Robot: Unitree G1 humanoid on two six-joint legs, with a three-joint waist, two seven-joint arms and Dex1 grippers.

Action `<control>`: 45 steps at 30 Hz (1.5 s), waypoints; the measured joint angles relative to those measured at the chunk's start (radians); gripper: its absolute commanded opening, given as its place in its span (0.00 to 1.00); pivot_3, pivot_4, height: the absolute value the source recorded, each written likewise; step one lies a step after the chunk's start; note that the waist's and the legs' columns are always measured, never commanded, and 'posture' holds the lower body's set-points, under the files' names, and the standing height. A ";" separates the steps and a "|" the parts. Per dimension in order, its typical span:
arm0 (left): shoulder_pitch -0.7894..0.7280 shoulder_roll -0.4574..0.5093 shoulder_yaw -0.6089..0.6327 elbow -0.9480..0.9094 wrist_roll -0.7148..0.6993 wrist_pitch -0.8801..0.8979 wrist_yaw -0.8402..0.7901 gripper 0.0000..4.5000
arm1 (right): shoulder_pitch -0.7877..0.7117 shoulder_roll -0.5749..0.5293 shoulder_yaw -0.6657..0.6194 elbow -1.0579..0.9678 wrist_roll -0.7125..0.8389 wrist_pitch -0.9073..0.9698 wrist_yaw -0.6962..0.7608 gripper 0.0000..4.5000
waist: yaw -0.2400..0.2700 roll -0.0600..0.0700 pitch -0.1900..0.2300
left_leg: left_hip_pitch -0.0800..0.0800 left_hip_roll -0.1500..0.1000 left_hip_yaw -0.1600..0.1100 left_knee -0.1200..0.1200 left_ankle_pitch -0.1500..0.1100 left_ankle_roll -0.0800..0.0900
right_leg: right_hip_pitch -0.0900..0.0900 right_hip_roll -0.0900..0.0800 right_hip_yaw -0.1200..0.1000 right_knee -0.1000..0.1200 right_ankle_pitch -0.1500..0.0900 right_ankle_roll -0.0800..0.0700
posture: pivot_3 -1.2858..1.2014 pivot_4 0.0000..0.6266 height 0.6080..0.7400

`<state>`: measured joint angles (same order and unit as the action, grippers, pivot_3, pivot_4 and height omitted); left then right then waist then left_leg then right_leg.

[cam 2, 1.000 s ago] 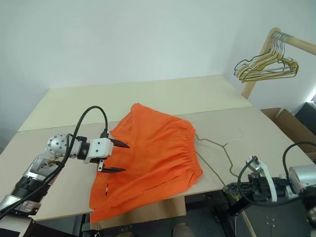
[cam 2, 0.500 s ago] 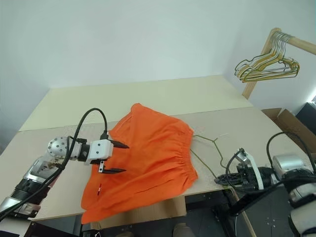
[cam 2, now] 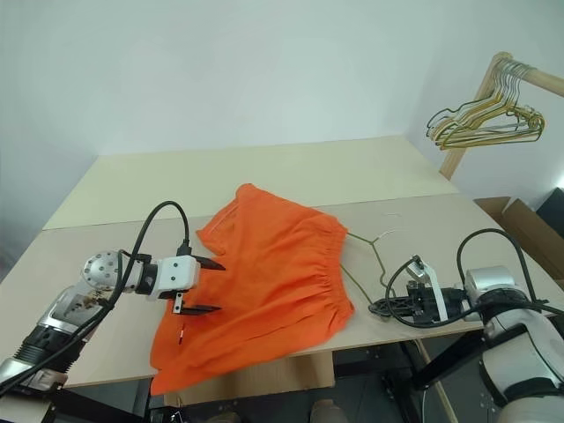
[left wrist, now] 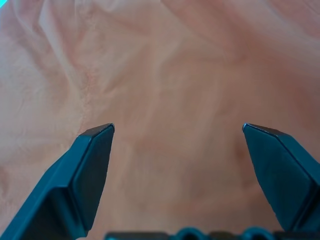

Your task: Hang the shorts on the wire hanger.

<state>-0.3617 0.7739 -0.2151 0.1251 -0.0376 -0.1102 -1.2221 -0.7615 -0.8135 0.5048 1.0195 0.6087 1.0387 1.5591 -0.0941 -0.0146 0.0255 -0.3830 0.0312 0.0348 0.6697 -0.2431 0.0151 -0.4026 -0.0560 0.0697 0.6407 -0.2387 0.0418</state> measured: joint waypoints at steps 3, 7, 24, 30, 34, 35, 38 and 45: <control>0.003 0.000 0.000 -0.001 0.001 0.000 0.008 0.99 | -0.009 0.026 -0.066 0.054 -0.034 -0.029 0.001 0.00 | 0.000 -0.001 0.000 | 0.000 0.000 0.000 0.000 0.000 0.000 | 0.000 0.000 0.000 0.000 0.000 0.000 | 0.51 0.00 1.00; 0.010 0.001 0.000 -0.001 0.002 0.000 0.014 0.99 | -0.011 0.049 -0.145 0.081 -0.077 -0.057 0.001 0.00 | -0.001 -0.001 -0.001 | 0.000 0.000 0.000 0.000 0.000 0.000 | 0.000 0.000 0.000 0.000 0.000 0.000 | 0.51 0.00 1.00; -0.362 -0.189 0.072 0.178 -0.157 0.093 0.022 0.99 | 0.139 0.087 -0.399 -0.319 -0.245 -0.584 -0.145 0.00 | -0.005 0.000 0.000 | -0.003 -0.001 -0.002 0.002 0.000 0.000 | -0.002 -0.001 -0.001 0.001 0.000 0.000 | 0.48 0.00 1.00; -0.802 -0.194 0.150 0.543 -0.234 0.090 -0.146 0.99 | 0.115 0.084 -0.371 -0.414 -0.318 -0.593 -0.144 0.00 | -0.035 0.001 -0.001 | -0.004 -0.002 -0.002 0.004 -0.001 0.002 | -0.001 0.000 -0.001 0.000 -0.001 0.002 | 0.48 0.00 1.00; -0.959 -0.208 0.116 0.835 -0.154 -0.018 -0.257 0.99 | 0.105 0.097 -0.352 -0.422 -0.355 -0.597 -0.146 0.00 | -0.044 0.000 0.000 | -0.004 -0.002 -0.002 0.004 -0.001 0.002 | -0.001 0.000 -0.001 0.001 -0.001 0.002 | 0.48 0.00 1.00; -0.994 -0.216 0.105 0.905 -0.131 -0.037 -0.293 0.99 | 0.103 0.102 -0.350 -0.423 -0.362 -0.600 -0.148 0.00 | -0.045 0.000 0.000 | -0.005 -0.002 -0.002 0.004 -0.001 0.002 | -0.002 0.000 -0.001 0.001 -0.001 0.002 | 0.48 0.00 1.00; -1.072 -0.227 0.010 1.037 -0.096 -0.072 -0.371 0.99 | 0.094 0.121 -0.331 -0.443 -0.387 -0.600 -0.154 0.00 | -0.051 0.000 0.001 | -0.007 -0.002 -0.003 0.005 -0.002 0.003 | -0.003 0.000 -0.001 0.001 -0.002 0.002 | 0.48 0.00 1.00; -1.136 -0.300 -0.057 1.168 0.050 -0.175 -0.380 0.99 | 0.092 0.127 -0.317 -0.534 -0.409 -0.596 -0.169 0.00 | -0.056 0.000 0.003 | -0.008 -0.002 -0.003 0.006 -0.003 0.004 | -0.003 -0.001 -0.001 0.001 -0.003 0.006 | 0.47 0.00 1.00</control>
<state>-1.4980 0.4743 -0.2720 1.2928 0.0122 -0.2854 -1.6022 -0.6695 -0.6866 0.1875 0.4856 0.1998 0.4423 1.3905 -0.1501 -0.0145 0.0288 -0.3908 0.0291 0.0318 0.6760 -0.2458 0.0188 -0.4061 -0.0568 0.0684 0.6414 -0.2421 0.0475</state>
